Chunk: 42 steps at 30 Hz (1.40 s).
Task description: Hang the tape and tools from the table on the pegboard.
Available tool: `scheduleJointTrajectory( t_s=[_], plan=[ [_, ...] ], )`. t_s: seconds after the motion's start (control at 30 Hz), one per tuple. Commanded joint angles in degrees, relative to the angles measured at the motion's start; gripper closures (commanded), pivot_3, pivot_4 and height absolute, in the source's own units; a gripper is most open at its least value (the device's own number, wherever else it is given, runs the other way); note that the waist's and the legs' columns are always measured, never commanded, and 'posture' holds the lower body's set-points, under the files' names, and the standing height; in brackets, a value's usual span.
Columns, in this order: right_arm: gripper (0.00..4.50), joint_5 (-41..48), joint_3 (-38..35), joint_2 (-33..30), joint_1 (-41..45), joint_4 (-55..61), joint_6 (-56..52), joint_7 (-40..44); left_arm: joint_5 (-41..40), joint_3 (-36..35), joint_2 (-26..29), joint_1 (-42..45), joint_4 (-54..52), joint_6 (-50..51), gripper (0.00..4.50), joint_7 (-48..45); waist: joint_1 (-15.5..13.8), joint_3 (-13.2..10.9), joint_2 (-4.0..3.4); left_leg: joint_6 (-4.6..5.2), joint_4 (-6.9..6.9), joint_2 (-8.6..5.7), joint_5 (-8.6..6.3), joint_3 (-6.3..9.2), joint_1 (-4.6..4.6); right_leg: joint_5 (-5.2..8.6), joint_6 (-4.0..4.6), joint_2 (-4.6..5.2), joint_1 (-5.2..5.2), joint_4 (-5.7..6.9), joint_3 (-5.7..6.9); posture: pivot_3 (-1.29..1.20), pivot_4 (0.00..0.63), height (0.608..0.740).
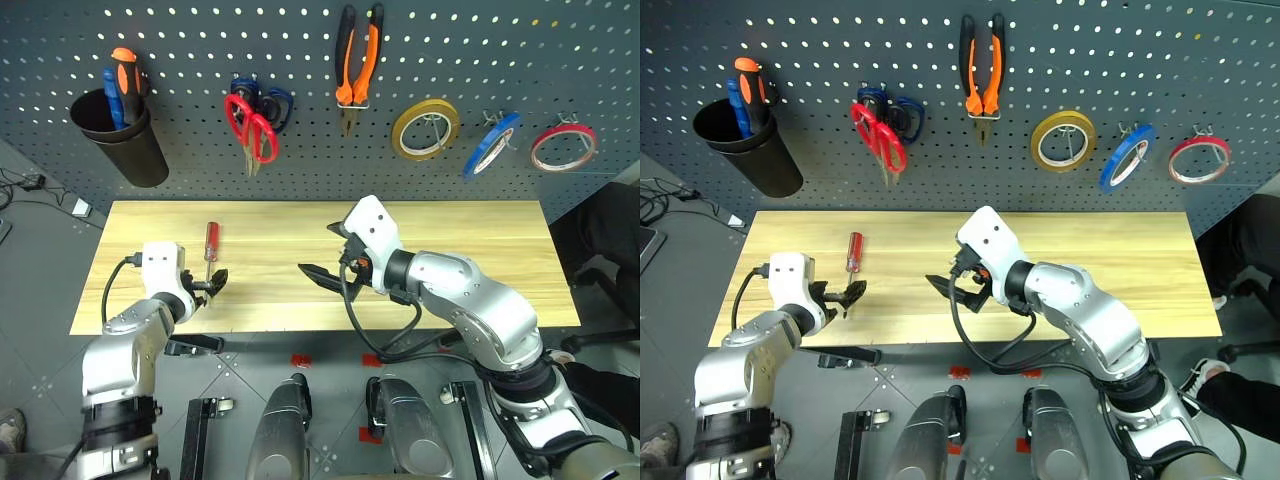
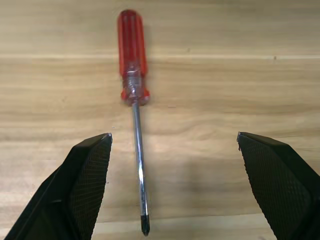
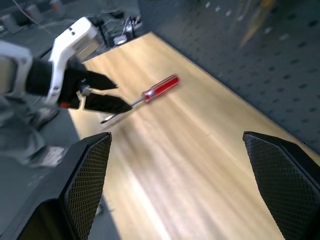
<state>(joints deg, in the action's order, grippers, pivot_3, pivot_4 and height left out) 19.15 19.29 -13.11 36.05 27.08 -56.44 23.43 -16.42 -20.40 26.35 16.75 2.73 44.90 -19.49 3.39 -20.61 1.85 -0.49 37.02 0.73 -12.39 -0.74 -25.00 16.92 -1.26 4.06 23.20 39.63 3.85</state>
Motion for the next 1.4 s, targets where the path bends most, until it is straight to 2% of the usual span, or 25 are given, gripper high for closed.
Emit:
scheduleJointTrajectory(
  t_s=[0.03,0.17,0.4,0.6,0.77,0.9,1.0,1.13,1.23,1.3,1.4],
  plan=[
    [0.00,0.18,-0.49,2.63,3.13,-0.45,-2.95,-1.94,-0.08,-1.10,1.93,4.00,7.35,-1.28,0.28,0.11,0.01,-0.19,0.01,0.00,0.00,0.00,0.00,0.00,0.00,0.00,0.00,0.00,0.02,0.01,-0.01,-0.16,0.429,0.740],
    [0.00,-0.04,-0.43,3.60,4.84,-1.18,-4.38,-2.56,0.27,0.04,2.50,7.52,11.47,-2.60,0.28,0.04,0.00,-1.19,0.09,0.00,-0.05,0.01,0.00,-0.03,0.00,0.00,0.01,0.01,0.02,-0.08,-0.04,-0.17,0.457,0.740],
    [0.00,0.25,-1.14,5.32,7.01,-3.13,-6.12,-3.59,2.82,1.45,4.99,15.98,25.76,-8.04,0.28,0.12,0.08,-2.85,0.20,-0.01,-0.10,0.04,0.00,-0.11,-0.07,0.01,0.02,0.03,0.12,-0.21,-0.05,-0.17,0.492,0.740],
    [0.00,0.06,-1.65,5.88,7.66,-4.19,-7.29,-4.28,5.80,5.53,6.22,24.82,40.16,-12.38,0.28,-2.33,0.03,-3.87,0.19,-0.01,-0.11,0.03,0.00,-0.17,-0.12,0.01,0.02,0.04,0.15,-0.29,-0.03,-0.18,0.503,0.740],
    [0.00,0.00,-2.92,5.73,8.14,-5.01,-7.49,-4.73,7.05,8.05,7.26,25.65,42.90,-12.57,1.45,-5.39,0.24,-3.93,0.19,-0.20,-0.17,0.04,0.11,-0.27,-0.11,0.01,0.02,0.04,0.16,-0.36,-0.03,-0.19,0.481,0.740],
    [0.00,-0.04,-3.38,5.20,8.67,-5.61,-6.64,-4.32,7.01,8.96,8.62,22.31,38.34,-10.55,2.72,-7.59,0.39,-3.92,0.19,-0.22,-0.18,0.06,0.12,-0.28,-0.10,0.01,0.02,0.05,0.17,-0.36,-0.05,-0.19,0.456,0.740],
    [0.00,0.63,-3.43,4.14,8.69,-4.72,-4.96,-2.51,6.46,8.87,9.78,16.97,30.14,-8.87,3.62,-8.66,0.48,-3.86,0.20,-0.24,-0.20,0.06,0.12,-0.29,-0.10,0.01,0.02,0.08,0.16,-0.41,-0.08,-0.18,0.422,0.740],
    [0.00,-2.47,0.43,-1.42,5.32,-0.70,7.34,2.70,4.52,7.24,9.58,7.72,14.29,-13.34,3.64,-10.38,0.43,-3.69,0.29,-0.27,-0.26,0.06,0.13,-0.26,-0.13,0.01,0.02,0.12,0.13,-0.56,-0.05,-0.17,0.363,0.740],
    [0.00,-4.94,1.55,-3.05,2.77,-0.85,16.50,4.35,2.53,5.36,8.39,3.60,7.43,-15.65,3.64,-10.22,-0.11,-3.42,0.38,-0.32,-0.32,0.05,0.12,-0.19,-0.21,0.01,0.02,0.13,0.14,-0.66,0.04,-0.16,0.315,0.740],
    [0.00,-1.58,-0.48,-2.72,1.81,-0.14,17.41,7.32,0.86,3.05,7.64,0.19,2.25,-17.75,3.64,-10.25,-0.17,-3.09,0.44,-0.37,-0.27,0.06,0.16,-0.10,-0.29,0.01,0.02,0.12,0.15,-0.65,0.14,-0.16,0.285,0.740],
    [0.00,1.95,-4.01,-0.66,1.86,1.00,16.52,7.46,-0.15,0.34,7.82,-4.83,-4.13,-22.87,3.64,-11.13,-0.03,-1.89,0.64,-0.39,-0.15,0.04,0.17,-0.02,-0.46,-0.01,0.03,0.14,0.16,-0.69,0.23,-0.17,0.255,0.740]
  ],
)
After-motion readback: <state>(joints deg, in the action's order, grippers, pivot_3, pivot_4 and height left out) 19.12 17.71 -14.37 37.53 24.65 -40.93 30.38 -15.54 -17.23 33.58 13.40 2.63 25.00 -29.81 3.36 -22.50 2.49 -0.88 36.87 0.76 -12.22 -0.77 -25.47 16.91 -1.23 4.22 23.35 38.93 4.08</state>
